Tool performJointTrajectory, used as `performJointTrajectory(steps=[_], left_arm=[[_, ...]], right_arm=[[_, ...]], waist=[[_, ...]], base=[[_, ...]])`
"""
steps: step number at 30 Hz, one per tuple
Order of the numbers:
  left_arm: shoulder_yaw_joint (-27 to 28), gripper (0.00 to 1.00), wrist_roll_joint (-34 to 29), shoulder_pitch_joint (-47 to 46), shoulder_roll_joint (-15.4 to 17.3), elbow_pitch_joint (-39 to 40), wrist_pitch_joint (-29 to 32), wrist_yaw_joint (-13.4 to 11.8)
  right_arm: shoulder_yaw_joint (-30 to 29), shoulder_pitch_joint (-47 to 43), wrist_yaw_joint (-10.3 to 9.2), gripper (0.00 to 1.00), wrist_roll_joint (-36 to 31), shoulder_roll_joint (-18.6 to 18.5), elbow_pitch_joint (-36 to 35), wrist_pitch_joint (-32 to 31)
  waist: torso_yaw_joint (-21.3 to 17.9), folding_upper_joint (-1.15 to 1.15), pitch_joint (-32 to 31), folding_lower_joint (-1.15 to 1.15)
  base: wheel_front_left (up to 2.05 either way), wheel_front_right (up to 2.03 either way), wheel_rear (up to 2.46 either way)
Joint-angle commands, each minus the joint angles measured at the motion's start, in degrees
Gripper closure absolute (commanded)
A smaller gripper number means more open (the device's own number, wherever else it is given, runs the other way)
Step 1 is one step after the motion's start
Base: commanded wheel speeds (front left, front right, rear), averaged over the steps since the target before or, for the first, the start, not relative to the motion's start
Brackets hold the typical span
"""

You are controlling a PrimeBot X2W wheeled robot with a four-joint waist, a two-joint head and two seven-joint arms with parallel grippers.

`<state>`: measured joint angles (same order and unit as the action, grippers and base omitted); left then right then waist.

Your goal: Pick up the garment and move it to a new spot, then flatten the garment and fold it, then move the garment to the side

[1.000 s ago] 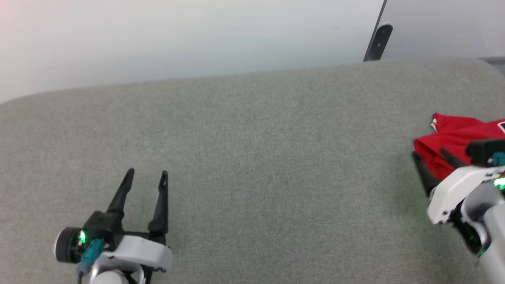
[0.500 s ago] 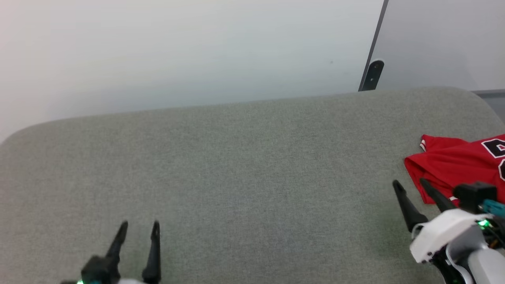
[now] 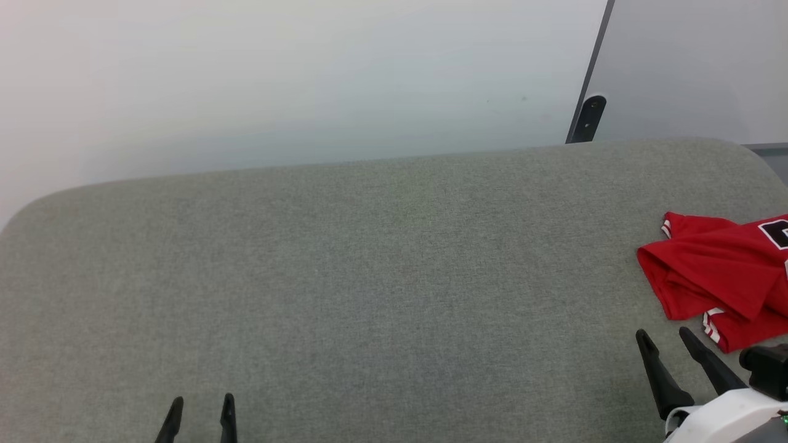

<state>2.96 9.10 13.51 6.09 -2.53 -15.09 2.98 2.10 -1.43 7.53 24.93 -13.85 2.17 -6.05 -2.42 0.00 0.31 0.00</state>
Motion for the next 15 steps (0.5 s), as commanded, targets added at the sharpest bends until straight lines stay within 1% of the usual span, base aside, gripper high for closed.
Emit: performJointTrajectory(steps=[1,7,15], left_arm=[[-0.04,0.0,0.17,0.83,-0.21,0.81,-0.03,-0.51],[-0.84,0.0,0.2,1.19,-0.23,1.87,0.44,-0.87],[-1.31,0.0,0.26,0.89,-0.1,2.38,0.89,-1.28]], right_arm=[[-0.8,-1.38,-0.09,0.0,-0.46,0.73,-1.48,-0.91],[-1.23,-2.81,-0.09,0.0,-1.49,1.8,-4.79,-3.25],[-1.59,-2.91,-0.09,0.0,-2.0,2.31,-6.15,-3.93]], waist=[[0.08,0.0,0.04,0.0],[0.2,0.0,-0.03,0.0],[0.43,0.0,0.3,0.0]], base=[[0.0,0.0,0.0],[0.0,0.0,0.0],[0.0,0.0,0.0]])
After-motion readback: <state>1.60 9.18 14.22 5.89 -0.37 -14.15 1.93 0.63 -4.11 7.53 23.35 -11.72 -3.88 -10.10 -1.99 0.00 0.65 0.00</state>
